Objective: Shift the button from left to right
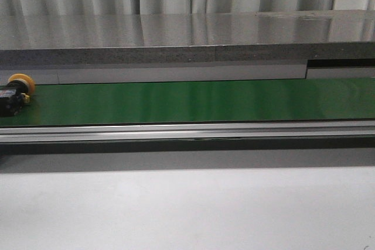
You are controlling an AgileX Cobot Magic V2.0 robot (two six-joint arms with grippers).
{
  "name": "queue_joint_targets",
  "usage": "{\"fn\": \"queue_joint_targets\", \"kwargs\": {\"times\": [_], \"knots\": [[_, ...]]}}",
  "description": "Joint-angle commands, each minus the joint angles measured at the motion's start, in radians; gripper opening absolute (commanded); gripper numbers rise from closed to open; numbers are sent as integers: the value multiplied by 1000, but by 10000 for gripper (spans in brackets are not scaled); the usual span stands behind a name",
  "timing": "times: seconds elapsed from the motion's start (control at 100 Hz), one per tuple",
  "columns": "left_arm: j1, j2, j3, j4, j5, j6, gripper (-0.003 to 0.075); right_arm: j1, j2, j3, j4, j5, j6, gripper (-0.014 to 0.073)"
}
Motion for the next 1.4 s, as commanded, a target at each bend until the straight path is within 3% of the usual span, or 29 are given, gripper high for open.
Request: {"fn": "queue_joint_targets", "kwargs": {"times": [0.0, 0.4, 0.71, 0.91, 1.05, 1.39], "knots": [[-7, -101, 48, -20, -139, -2, 589, -2, -20, -16, -10, -90, -4, -68], [-7, -483, 388, -60, -276, -2, 589, -2, -20, -16, -10, -90, -4, -68], [-7, -707, 515, -76, -212, -2, 589, -2, -20, -16, -10, -90, -4, -68], [-7, -755, 544, -78, -190, -2, 569, -2, -20, -16, -10, -90, -4, -68], [-7, -755, 544, -78, -189, -2, 448, -2, -20, -16, -10, -90, -4, -68], [-7, -755, 544, -78, -186, -2, -4, -2, -20, -16, -10, -90, -4, -68]]}}
